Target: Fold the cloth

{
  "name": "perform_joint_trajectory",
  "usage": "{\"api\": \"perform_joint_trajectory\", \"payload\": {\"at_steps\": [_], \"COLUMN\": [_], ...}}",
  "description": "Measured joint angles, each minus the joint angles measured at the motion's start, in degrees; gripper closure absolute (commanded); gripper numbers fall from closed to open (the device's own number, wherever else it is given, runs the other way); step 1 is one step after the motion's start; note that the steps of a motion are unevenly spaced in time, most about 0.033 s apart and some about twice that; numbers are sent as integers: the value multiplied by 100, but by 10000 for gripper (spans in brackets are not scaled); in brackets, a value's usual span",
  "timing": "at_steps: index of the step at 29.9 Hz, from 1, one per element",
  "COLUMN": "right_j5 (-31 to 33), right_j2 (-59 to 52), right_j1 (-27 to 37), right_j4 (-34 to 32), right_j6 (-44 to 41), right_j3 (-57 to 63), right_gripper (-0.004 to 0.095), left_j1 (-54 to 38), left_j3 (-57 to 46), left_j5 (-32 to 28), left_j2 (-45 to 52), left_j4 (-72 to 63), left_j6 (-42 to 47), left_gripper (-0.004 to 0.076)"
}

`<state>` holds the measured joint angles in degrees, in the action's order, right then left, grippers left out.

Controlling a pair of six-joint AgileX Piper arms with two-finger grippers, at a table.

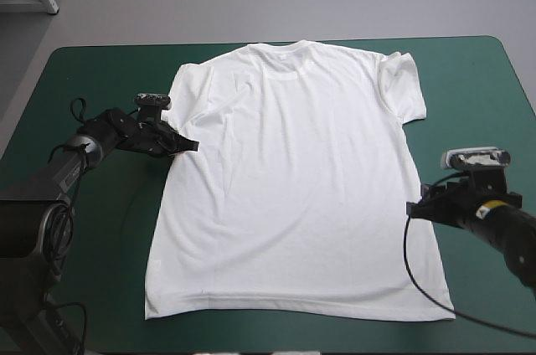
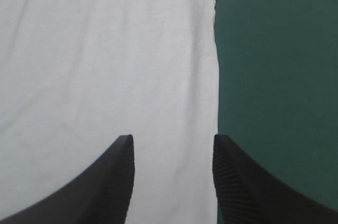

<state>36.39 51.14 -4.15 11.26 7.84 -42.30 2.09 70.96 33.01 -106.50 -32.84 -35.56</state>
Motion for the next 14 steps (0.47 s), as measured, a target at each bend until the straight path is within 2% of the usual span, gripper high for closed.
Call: {"api": "perform_joint_trajectory", "payload": {"at_steps": [9,14], "right_j5": [-108,-145], "right_j2": [2803,3801], "right_j1": [0,0], "right_j4": [0,0], "right_j6": [415,546], "right_j3": [-1718,-2367], "right_gripper": [467,468], "left_j1": [0,0], "left_j3": [4,4], "left_j5": [24,29], "left_j2": [0,0], "left_j4": [6,11], "left_j6": [0,0], "left_gripper": [705,705]}}
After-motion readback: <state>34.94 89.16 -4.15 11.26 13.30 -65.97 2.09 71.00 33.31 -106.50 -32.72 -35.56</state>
